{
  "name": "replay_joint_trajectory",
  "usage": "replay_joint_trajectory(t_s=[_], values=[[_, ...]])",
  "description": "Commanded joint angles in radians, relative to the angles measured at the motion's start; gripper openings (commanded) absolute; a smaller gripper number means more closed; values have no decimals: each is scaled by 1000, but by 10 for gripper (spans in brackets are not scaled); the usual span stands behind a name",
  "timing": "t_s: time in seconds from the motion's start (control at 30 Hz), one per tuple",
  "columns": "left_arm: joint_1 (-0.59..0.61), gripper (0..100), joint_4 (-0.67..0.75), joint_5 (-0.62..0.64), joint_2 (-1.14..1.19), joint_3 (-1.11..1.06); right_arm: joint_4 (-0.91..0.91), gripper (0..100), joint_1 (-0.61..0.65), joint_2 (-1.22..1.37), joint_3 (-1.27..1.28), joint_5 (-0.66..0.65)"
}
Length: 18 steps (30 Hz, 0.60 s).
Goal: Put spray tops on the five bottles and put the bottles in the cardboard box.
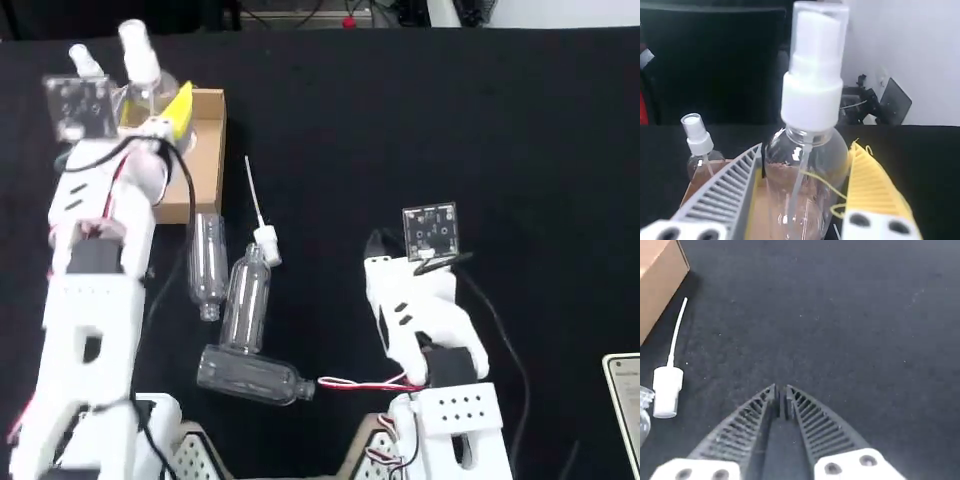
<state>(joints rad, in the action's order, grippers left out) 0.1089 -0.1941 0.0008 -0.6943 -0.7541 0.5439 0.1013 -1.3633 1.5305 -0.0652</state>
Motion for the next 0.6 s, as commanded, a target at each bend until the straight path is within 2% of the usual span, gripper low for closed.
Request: replay_joint_trajectory(t_s=[0.0, 0.13, 0.23, 0.57], values=[[4, 205, 213, 6, 175, 90, -26, 15, 21, -13, -5, 5], [7, 205, 394, 6, 296, 88, -26, 15, 21, -13, -5, 5], [7, 205, 466, 6, 384, 96, -26, 15, 21, -13, -5, 5], [4, 205, 511, 6, 635, 239, -25, 15, 18, -13, -5, 5]])
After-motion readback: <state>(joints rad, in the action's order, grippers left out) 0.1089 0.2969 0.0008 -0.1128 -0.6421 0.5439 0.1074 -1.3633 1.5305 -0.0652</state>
